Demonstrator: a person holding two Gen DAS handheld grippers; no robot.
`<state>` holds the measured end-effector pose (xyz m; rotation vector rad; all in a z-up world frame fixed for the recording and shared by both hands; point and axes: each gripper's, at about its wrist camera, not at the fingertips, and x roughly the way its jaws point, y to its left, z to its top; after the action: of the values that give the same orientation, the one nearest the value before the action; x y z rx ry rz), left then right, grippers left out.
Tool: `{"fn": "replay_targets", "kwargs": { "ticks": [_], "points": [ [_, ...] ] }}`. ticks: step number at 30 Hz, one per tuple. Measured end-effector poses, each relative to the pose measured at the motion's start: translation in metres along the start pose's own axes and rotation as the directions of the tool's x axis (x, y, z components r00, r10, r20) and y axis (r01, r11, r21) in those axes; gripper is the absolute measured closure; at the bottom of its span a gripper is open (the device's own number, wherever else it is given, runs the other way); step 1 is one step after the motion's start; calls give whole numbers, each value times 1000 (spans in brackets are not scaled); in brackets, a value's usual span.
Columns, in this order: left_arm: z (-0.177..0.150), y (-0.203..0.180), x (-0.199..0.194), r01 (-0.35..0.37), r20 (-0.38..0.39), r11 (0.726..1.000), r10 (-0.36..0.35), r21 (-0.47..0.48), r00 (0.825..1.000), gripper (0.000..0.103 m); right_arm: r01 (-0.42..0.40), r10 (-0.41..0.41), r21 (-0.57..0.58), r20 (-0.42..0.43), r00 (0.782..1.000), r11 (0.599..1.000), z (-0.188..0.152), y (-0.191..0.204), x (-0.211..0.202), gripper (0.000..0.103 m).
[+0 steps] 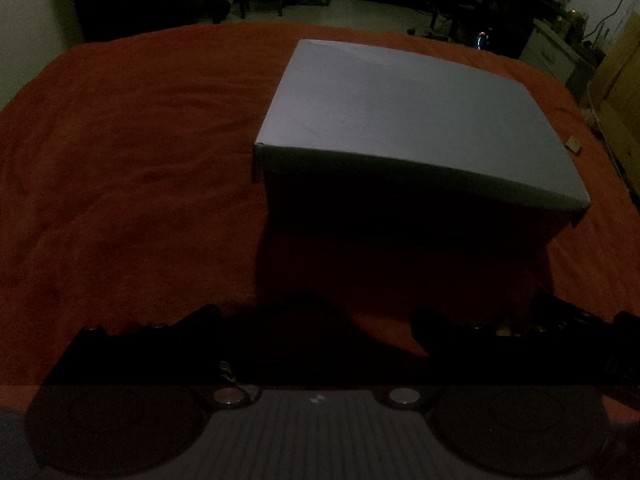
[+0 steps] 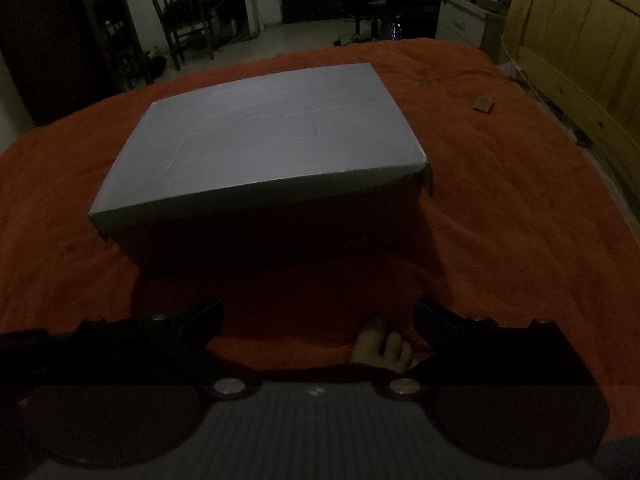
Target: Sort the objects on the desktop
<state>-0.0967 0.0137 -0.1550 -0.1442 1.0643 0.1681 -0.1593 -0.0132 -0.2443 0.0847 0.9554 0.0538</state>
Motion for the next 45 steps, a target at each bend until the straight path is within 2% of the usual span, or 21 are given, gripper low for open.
{"fn": "replay_targets", "kwargs": {
  "ticks": [45],
  "points": [
    [2, -1, -5, -7, 7, 1000, 7, 12, 1000, 1, 2, -2, -2, -8, 1000, 1000, 2, 4, 3, 0]
  ]
}}
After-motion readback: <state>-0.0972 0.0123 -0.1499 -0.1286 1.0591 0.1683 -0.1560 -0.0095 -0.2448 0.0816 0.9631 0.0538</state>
